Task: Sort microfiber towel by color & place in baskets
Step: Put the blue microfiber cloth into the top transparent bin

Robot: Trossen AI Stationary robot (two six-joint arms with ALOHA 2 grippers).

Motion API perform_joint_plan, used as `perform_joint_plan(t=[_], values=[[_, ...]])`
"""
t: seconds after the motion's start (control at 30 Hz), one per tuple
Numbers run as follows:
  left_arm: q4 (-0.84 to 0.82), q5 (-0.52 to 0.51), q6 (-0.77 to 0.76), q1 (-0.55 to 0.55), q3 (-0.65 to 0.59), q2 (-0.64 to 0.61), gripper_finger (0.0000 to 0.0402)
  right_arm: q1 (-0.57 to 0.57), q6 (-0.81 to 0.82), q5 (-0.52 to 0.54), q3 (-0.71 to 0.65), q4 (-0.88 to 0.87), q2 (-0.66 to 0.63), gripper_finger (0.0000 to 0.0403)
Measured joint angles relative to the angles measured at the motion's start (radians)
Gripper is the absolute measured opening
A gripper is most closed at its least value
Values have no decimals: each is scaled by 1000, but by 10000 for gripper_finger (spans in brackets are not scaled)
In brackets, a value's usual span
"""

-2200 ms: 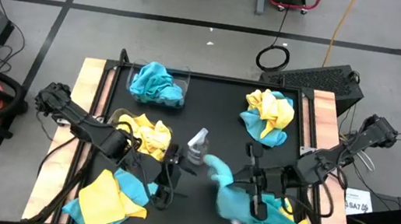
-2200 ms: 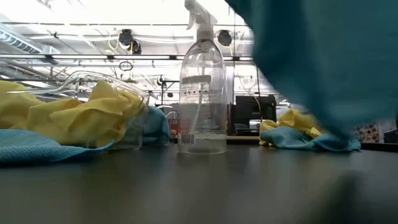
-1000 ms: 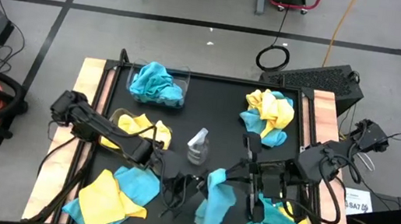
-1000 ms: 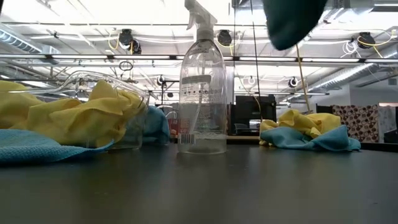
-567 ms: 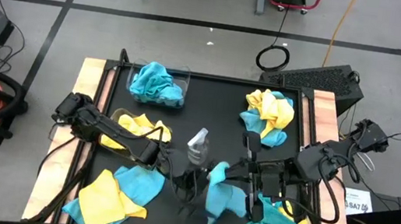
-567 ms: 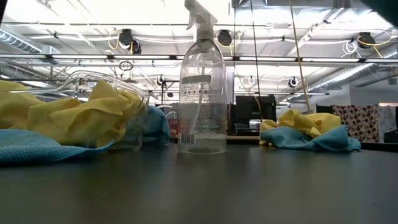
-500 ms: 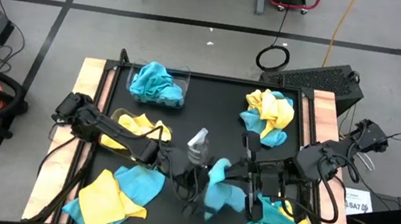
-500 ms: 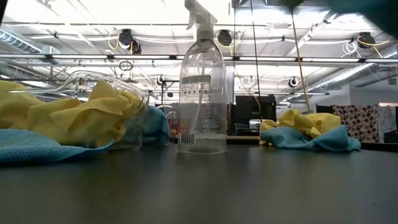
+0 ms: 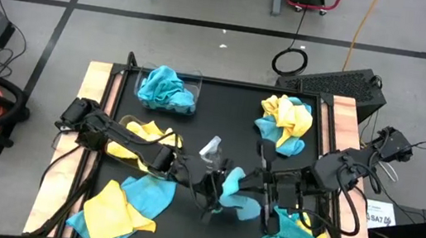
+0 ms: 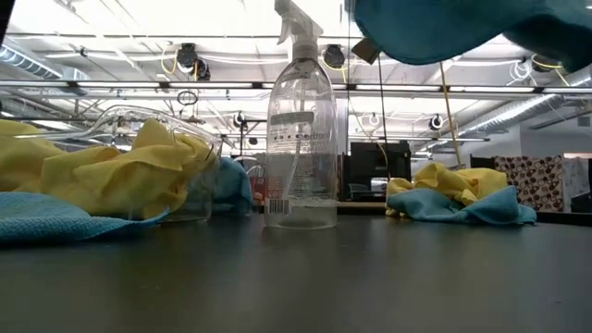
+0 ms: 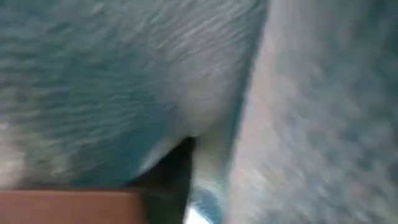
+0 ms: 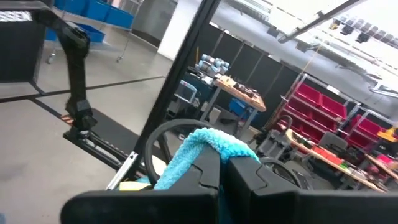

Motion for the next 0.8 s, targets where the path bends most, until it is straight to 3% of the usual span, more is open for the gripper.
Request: perform_joint_plan(t=[0.07, 0.13, 0.33, 0.6, 0.7, 0.8], values=[[-13, 0, 32, 3, 0, 0, 59, 2, 15, -6, 0, -10, 0, 0], [-35, 1, 65, 0, 0, -8, 18, 10, 30, -6, 0, -32, 0, 0], [-164, -105, 130, -13, 0, -107, 5, 47, 98, -3, 0, -154, 0, 0], [-231, -259, 249, -31, 0, -329, 3, 81, 197, 1, 0, -347, 1, 0], [-227, -267, 282, -28, 0, -402, 2, 70, 238, 48, 0, -397, 2, 1], [-231, -355, 337, -28, 0, -455, 2, 56, 251, 115, 0, -449, 15, 19]])
